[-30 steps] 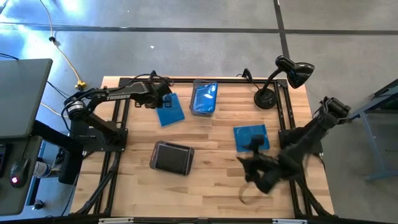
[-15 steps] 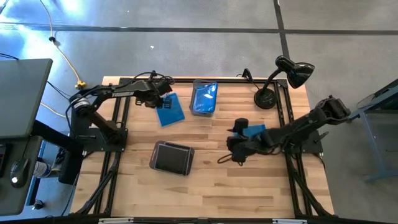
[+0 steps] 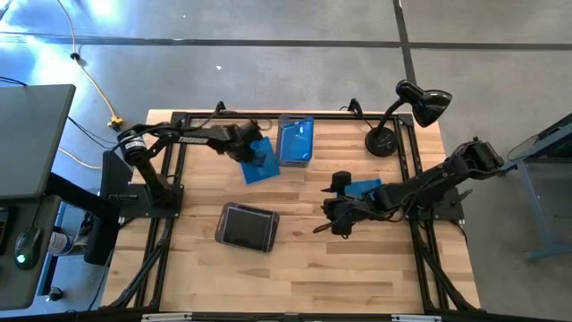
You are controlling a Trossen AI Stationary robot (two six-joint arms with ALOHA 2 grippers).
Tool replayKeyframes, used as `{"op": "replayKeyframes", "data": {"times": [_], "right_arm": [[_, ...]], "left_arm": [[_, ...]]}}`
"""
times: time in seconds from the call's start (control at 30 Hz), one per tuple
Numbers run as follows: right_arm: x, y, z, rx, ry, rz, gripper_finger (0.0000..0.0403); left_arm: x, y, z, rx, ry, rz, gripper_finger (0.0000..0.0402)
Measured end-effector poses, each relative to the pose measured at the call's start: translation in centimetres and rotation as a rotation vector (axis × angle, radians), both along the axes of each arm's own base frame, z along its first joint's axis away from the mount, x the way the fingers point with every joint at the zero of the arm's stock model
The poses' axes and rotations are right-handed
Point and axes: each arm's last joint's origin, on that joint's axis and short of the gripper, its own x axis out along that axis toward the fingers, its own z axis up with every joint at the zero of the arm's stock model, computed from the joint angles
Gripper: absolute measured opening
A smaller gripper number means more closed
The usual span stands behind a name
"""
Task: Pick & place jewel cases by type
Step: Put the top left blue CD case into the top black bin
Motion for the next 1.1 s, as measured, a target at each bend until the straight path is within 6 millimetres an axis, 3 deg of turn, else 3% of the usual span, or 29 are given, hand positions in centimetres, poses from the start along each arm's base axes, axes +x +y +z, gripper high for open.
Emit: {"op": "replayKeyframes", "data": {"times": [0.33,0.67,0.83,1.0,1.1], "right_arm": [[0.0,0.1,0.0,0.054,-0.012,-0.018,0.0248],[0.3,0.8,-0.8,0.245,-0.044,0.136,0.0248],[0.3,0.4,-2.9,0.137,-0.176,0.226,0.0248],[1.7,-1.1,-4.1,0.172,-0.29,0.225,0.0248],[2.8,-2.6,-5.4,0.199,-0.272,0.168,0.0247]], "left_arm": [[4.0,-6.9,1.5,-0.019,-0.061,-0.25,0.0086],[9.9,-10.5,4.2,0.048,-0.285,-0.38,0.0085],[12.9,-12.1,5.4,0.068,-0.294,-0.446,0.0085],[14.2,-12.8,9.1,0.131,-0.288,-0.389,0.0085],[13.7,-12.6,12.8,0.242,-0.206,-0.312,0.0085]]}}
